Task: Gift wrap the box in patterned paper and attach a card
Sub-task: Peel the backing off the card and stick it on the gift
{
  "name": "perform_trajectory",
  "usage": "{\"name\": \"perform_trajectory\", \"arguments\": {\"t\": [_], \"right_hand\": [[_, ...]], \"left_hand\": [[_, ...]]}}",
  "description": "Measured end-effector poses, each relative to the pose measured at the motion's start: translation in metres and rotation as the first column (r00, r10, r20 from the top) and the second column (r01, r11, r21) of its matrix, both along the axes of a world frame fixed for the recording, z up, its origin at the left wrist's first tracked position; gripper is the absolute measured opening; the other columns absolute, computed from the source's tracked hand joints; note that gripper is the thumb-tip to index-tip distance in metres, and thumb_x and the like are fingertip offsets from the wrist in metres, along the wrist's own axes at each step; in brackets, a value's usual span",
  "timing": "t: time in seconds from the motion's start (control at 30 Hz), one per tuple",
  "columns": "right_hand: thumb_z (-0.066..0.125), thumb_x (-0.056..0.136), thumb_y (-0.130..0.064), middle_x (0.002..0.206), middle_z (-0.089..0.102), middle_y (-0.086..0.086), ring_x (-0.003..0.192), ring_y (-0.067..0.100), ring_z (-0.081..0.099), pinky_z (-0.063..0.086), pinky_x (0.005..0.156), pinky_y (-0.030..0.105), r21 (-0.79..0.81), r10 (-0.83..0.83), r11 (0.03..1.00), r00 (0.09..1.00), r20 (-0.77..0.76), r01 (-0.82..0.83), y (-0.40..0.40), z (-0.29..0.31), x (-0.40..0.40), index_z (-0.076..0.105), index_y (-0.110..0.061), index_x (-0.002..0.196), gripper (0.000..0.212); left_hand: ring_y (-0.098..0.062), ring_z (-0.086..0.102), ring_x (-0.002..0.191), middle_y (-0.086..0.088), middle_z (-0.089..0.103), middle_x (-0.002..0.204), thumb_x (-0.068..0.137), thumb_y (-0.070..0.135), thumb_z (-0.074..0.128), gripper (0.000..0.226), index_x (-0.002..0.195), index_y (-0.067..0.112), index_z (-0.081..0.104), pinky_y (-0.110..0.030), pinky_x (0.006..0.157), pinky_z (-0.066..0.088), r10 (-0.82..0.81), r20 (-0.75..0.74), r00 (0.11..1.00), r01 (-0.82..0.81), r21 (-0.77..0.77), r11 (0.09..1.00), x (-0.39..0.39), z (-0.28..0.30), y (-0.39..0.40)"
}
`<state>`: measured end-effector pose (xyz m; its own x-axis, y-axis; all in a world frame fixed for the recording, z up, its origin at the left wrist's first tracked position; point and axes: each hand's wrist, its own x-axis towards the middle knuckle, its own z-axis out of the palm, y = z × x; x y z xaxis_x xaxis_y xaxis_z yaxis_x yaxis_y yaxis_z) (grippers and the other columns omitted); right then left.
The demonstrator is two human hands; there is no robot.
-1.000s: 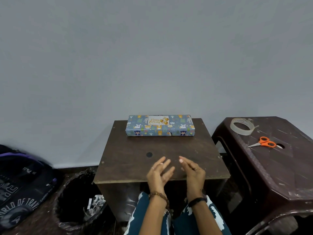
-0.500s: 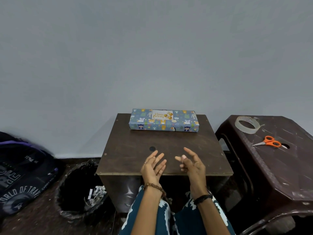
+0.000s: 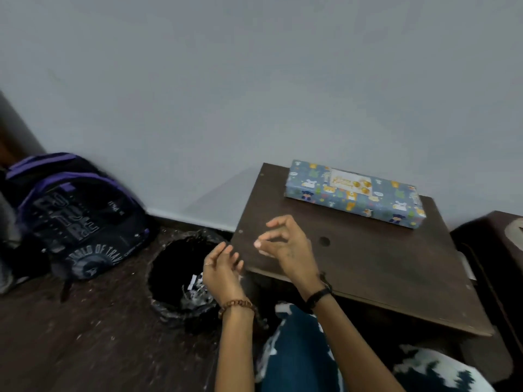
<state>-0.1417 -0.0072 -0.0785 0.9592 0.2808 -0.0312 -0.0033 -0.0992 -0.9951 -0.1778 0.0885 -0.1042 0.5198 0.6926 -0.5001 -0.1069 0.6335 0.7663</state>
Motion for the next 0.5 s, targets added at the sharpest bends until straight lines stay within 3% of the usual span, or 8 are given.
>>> {"name": "perform_trajectory", "arguments": {"t": [0.1, 0.2, 0.3, 0.37, 0.5], "right_hand": [[0.070, 0.080, -0.007, 0.076, 0.071, 0.003, 0.065, 0.002, 0.063, 0.054, 0.063, 0.017, -0.214, 0.164, 0.967, 0.981, 0.106, -0.138, 0.057, -0.006, 0.020, 0.055, -0.016, 0.096, 0.024], [0.063, 0.083, -0.002, 0.080, 0.073, 0.007, 0.074, 0.008, 0.067, 0.056, 0.075, 0.025, -0.389, 0.289, 0.896, 0.948, 0.137, -0.217, 0.107, -0.025, 0.039, 0.058, -0.013, 0.101, 0.021], [0.053, 0.084, 0.006, 0.085, 0.072, 0.011, 0.085, 0.018, 0.068, 0.054, 0.082, 0.036, -0.523, 0.377, 0.806, 0.922, 0.089, -0.279, 0.148, -0.048, 0.053, 0.057, -0.011, 0.105, 0.027], [0.058, 0.082, 0.005, 0.089, 0.070, 0.014, 0.087, 0.024, 0.066, 0.053, 0.083, 0.038, -0.622, 0.445, 0.715, 0.894, 0.049, -0.321, 0.168, -0.061, 0.059, 0.055, -0.012, 0.107, 0.030], [0.069, 0.071, 0.009, 0.083, 0.064, 0.012, 0.075, 0.025, 0.059, 0.049, 0.072, 0.032, -0.702, 0.536, 0.587, 0.843, -0.037, -0.404, 0.192, -0.079, 0.064, 0.045, -0.008, 0.105, 0.045]], "left_hand": [[-0.017, 0.057, 0.080, -0.006, 0.058, 0.087, 0.093, -0.002, 0.045, 0.014, 0.099, 0.007, 0.055, -0.020, 0.061, 0.051, 0.184, -0.063, 0.981, -0.190, -0.107, 0.976, -0.003, -0.022, 0.032], [-0.022, 0.058, 0.087, -0.016, 0.056, 0.101, 0.092, -0.004, 0.043, 0.021, 0.110, 0.001, 0.053, -0.026, 0.072, 0.048, 0.263, -0.106, 0.959, -0.279, -0.184, 0.943, 0.002, -0.041, 0.050], [-0.018, 0.057, 0.078, -0.018, 0.055, 0.103, 0.093, -0.004, 0.042, 0.022, 0.111, 0.000, 0.053, -0.025, 0.071, 0.048, 0.286, -0.136, 0.949, -0.311, -0.225, 0.923, 0.008, -0.053, 0.058], [-0.018, 0.056, 0.076, -0.018, 0.056, 0.101, 0.093, -0.003, 0.042, 0.020, 0.109, 0.001, 0.053, -0.025, 0.069, 0.048, 0.292, -0.139, 0.946, -0.320, -0.273, 0.907, 0.012, -0.061, 0.062], [-0.017, 0.057, 0.079, -0.011, 0.059, 0.096, 0.095, 0.003, 0.041, 0.022, 0.114, 0.002, 0.053, -0.023, 0.065, 0.046, 0.283, -0.150, 0.947, -0.317, -0.318, 0.893, 0.017, -0.072, 0.071]]}}
